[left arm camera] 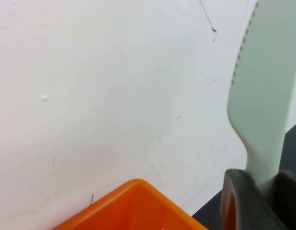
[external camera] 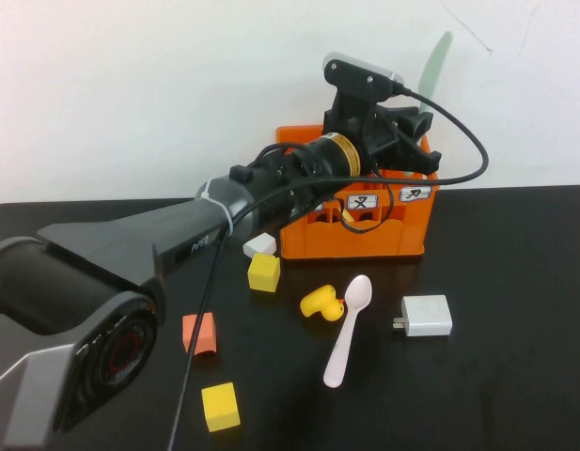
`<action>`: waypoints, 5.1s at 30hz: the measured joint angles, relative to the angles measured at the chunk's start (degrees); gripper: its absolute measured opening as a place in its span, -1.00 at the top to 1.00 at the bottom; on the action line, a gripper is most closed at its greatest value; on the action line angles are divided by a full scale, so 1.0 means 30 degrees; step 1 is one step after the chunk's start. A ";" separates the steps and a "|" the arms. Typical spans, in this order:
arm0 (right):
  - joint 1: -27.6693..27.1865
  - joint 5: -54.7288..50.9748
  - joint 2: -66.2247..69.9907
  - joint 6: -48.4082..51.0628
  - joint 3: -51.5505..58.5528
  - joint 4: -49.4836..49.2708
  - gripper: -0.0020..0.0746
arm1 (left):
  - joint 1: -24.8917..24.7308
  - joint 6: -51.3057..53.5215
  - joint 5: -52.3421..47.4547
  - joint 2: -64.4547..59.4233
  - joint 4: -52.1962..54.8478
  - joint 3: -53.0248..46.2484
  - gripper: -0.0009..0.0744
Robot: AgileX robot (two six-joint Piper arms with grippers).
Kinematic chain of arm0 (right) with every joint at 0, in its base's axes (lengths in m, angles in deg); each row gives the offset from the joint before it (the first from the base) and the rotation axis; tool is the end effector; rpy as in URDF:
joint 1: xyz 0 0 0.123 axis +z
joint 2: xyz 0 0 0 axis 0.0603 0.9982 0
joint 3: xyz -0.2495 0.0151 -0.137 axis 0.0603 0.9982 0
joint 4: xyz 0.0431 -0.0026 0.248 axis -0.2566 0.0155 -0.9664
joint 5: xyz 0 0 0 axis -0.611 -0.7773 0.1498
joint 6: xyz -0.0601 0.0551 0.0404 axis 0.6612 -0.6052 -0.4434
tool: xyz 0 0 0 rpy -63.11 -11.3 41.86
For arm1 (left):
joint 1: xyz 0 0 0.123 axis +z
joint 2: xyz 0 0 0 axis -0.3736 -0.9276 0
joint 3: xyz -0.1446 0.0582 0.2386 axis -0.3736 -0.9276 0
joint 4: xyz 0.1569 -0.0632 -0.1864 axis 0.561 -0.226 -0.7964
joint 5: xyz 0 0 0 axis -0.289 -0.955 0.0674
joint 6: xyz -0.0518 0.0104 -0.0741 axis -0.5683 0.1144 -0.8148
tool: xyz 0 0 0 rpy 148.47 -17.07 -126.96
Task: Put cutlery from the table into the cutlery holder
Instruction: Place the knife on the box, then pick up the spoon, then place the spoon on the box
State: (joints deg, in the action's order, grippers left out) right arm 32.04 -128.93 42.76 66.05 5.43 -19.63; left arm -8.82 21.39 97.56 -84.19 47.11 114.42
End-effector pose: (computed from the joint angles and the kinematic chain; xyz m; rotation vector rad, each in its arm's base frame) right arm 0.0248 -0.0094 0.2872 -0.4925 1.9403 0.0053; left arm 0.4587 -0.3025 0.2219 0.5596 1.5728 -0.7312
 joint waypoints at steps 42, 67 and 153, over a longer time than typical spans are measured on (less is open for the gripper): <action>0.0000 0.1150 0.0000 -0.0447 0.0041 -0.0058 0.95 | -0.0762 0.7435 -2.3550 0.9535 -0.9300 0.0000 0.98; 0.0000 0.5536 0.0074 -0.0201 0.3016 0.1004 0.95 | -0.0762 1.3052 -1.5266 1.1008 -2.1358 -1.3594 0.98; 0.0000 0.6691 0.7153 0.0752 0.3016 0.0217 0.95 | -0.0392 0.9753 -1.7520 0.9894 -1.4529 -0.6359 0.67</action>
State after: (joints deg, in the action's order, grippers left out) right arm 32.04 -108.86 64.22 68.31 14.48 -18.98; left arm -10.00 50.65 45.00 -54.51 3.53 95.35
